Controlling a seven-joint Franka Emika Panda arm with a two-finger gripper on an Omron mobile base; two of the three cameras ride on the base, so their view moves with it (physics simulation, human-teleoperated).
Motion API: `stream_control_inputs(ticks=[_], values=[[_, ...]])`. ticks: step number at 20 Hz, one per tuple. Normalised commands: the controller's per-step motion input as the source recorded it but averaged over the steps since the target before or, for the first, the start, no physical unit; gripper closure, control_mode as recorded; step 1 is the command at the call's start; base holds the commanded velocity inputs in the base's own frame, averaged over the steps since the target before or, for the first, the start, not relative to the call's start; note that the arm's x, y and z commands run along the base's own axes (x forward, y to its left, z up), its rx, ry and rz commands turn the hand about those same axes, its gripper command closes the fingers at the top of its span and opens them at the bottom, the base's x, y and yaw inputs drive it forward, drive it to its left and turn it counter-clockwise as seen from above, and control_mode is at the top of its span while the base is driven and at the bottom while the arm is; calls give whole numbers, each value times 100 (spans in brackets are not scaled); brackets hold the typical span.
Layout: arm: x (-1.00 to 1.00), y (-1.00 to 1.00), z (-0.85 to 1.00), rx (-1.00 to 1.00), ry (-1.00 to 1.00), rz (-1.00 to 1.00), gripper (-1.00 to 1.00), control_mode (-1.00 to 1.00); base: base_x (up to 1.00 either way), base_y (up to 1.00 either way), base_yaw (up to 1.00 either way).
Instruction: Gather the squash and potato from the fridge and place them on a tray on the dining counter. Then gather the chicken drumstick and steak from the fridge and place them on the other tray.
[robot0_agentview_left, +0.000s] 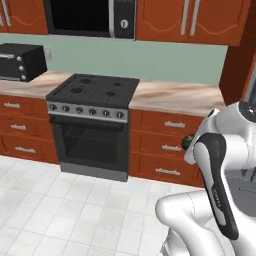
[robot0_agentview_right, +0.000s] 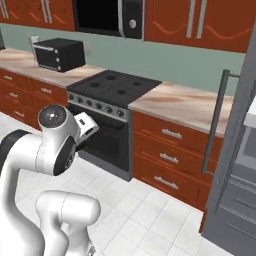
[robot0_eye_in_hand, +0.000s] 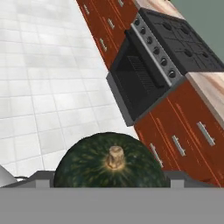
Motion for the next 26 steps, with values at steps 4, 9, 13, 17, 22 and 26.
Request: stream_control_inputs(ticks=[4,9,13,17,22,26], values=[[0,0,0,0,0,0,100,100,75,40,26],[0,0,0,0,0,0,100,100,79,22,29],[0,0,0,0,0,0,100,100,66,17,34],[0,0,0,0,0,0,100,100,55,40,38],[0,0,0,0,0,0,100,100,50,62,37],[0,0,0,0,0,0,100,100,62,50,33]])
